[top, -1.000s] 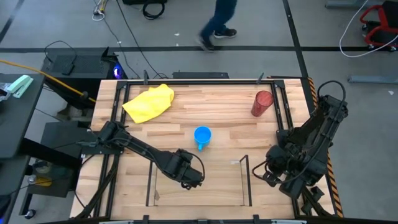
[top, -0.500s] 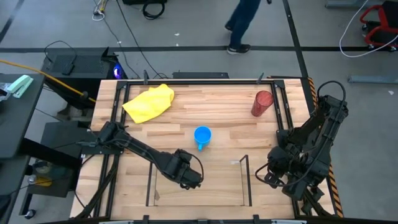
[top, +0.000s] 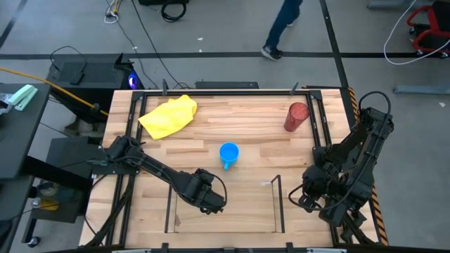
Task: Stack small to large cups/mugs on shelf
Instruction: Put the transparent mug on the shelf
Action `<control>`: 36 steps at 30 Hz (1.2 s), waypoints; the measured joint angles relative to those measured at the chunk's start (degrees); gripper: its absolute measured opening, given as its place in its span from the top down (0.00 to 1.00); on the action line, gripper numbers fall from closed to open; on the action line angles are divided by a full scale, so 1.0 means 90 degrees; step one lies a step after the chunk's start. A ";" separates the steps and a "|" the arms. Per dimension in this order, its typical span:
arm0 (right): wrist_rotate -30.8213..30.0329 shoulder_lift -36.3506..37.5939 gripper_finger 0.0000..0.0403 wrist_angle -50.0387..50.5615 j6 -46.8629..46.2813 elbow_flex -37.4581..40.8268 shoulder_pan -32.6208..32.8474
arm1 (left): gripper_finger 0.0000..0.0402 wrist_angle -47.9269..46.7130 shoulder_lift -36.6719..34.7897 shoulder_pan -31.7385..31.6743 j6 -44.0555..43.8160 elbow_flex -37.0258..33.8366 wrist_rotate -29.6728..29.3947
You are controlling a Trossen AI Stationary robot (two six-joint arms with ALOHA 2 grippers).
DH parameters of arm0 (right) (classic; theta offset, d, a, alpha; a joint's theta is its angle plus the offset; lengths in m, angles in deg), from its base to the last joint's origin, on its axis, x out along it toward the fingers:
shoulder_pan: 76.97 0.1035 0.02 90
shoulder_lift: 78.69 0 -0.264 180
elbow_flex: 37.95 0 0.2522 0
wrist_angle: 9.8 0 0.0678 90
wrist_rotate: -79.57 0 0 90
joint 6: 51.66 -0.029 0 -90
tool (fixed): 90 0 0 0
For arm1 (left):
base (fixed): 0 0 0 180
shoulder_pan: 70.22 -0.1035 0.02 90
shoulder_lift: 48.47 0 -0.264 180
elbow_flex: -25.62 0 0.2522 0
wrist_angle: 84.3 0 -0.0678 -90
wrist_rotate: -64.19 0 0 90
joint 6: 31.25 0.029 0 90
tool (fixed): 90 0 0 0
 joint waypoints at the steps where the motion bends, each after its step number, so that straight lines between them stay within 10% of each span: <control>1: -0.0009 0.0000 0.76 -0.0005 0.0000 0.0000 0.0001 | 0.98 -0.0008 -0.0009 0.0019 0.0001 -0.0002 -0.0008; 36: -0.0009 0.0000 0.76 -0.0058 -0.0141 0.0000 0.0000 | 0.88 0.0200 -0.0031 0.0435 0.0195 0.0002 -0.0012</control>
